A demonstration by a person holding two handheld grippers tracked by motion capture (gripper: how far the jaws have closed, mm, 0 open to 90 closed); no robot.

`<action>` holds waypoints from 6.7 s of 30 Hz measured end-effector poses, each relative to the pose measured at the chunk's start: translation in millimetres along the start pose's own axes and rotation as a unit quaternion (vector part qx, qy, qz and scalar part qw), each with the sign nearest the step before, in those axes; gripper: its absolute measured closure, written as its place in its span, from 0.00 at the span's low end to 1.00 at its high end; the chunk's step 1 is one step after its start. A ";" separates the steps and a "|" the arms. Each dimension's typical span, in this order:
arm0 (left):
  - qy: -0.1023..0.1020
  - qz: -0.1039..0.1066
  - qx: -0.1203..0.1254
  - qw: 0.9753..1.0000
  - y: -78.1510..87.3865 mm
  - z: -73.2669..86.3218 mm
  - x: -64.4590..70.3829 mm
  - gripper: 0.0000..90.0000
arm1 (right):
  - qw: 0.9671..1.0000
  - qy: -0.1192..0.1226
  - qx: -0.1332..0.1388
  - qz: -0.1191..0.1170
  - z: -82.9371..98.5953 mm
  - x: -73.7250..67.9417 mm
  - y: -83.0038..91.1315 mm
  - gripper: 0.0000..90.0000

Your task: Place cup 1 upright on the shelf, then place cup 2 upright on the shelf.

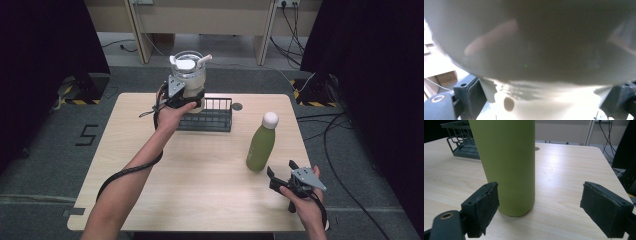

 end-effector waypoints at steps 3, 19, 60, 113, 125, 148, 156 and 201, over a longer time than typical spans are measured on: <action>0.005 -0.005 -0.003 1.000 -4.3 2.1 -4.3 0.11 | 1.000 0.001 -0.002 -0.001 0.5 -0.3 -0.3 0.16; 0.015 -0.022 -0.020 0.999 -21.1 15.6 -16.6 0.11 | 1.000 -0.001 -0.003 -0.001 1.8 0.9 -0.7 0.16; 0.014 -0.028 -0.059 0.998 -25.7 52.6 -17.0 0.11 | 1.000 0.001 -0.008 -0.004 4.4 -0.6 -2.7 0.16; -0.002 -0.027 -0.066 0.997 -29.0 71.6 -12.8 0.01 | 1.000 0.007 -0.010 -0.010 6.1 -3.7 -3.1 0.14; -0.006 -0.030 -0.060 0.998 -10.6 71.3 -14.1 0.00 | 1.000 0.008 -0.005 -0.014 3.6 -6.2 -2.6 0.13; -0.012 -0.032 -0.057 0.998 49.9 82.1 -7.1 0.00 | 1.000 0.012 0.006 -0.020 -3.0 -9.1 -1.8 0.13; -0.015 -0.029 -0.053 0.998 61.9 82.3 -6.7 0.00 | 1.000 0.010 0.015 -0.022 -9.8 -11.5 1.3 0.13; 0.003 -0.026 -0.053 0.998 131.3 118.4 2.4 0.00 | 0.996 0.037 0.059 -0.051 -58.8 -46.2 -35.2 0.06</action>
Point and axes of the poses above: each handheld gripper's, and its own axes: y roughly backward along the jaws, z roughly out of its underside, x roughly to its right, the point moved 6 cm from there along -y, roughly forward along the jaws, and after that the axes turned 10 degrees about -y, right-handed, at the moved point
